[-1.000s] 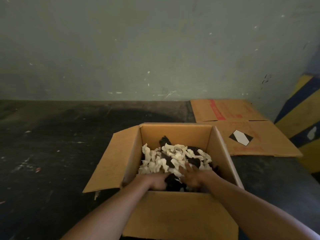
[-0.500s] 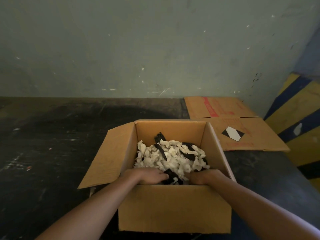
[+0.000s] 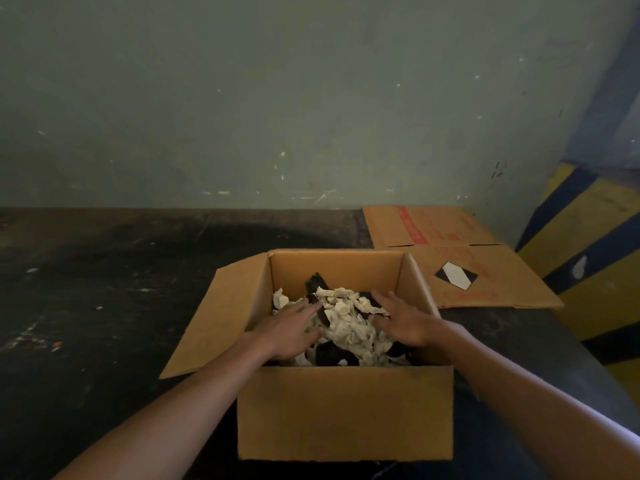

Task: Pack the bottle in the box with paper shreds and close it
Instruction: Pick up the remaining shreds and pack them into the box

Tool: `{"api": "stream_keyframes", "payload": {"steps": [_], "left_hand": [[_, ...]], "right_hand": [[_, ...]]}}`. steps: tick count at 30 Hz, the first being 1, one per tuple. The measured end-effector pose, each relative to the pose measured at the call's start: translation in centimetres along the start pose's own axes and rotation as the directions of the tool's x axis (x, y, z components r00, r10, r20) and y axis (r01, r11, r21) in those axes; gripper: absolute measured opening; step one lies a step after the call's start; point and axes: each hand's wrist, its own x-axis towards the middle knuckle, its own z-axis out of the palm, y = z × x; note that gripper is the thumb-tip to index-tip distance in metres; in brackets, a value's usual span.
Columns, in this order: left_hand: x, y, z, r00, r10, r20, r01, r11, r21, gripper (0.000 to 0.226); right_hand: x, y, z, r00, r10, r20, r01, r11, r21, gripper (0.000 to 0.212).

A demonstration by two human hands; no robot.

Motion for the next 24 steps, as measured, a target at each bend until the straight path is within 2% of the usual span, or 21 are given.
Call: {"api": "stream_keyframes", "payload": {"steps": [3,7,9,17,21,24], "left_hand": [[2.0,0.4,1.4,0.983,-0.120,0.137,0.114,0.992,0.048,0.079],[4.1,1.0,3.2,0.964,-0.194,0.181,0.192,0.981,0.030,0.079],[4.9,1.2,3.5,0.965,-0.193,0.176,0.198,0.980,-0.013,0.077],[10.4,1.9,5.7,0.961,-0.241,0.133,0.239,0.971,0.034,0.070],[13.1,1.3,7.8,0.969,-0.243,0.042,0.240,0.969,0.060,0.064],[14.3,1.0,8.8,0.970,-0.241,-0.022,0.242,0.968,0.071,0.062]], "right_hand": [[1.8,-0.1,2.7,0.993,0.096,0.067,-0.088,0.989,-0.115,0.074],[3.1,0.3,4.6,0.985,0.152,0.085,-0.138,0.979,-0.153,0.072],[4.1,0.4,4.6,0.985,0.160,0.060,-0.148,0.975,-0.165,0.072],[9.4,1.6,4.8,0.985,0.127,-0.116,-0.149,0.967,-0.205,0.063],[12.2,3.2,5.6,0.982,0.179,-0.052,-0.185,0.972,-0.143,0.061],[13.5,4.5,6.9,0.979,0.203,-0.008,-0.202,0.965,-0.166,0.062]]}}
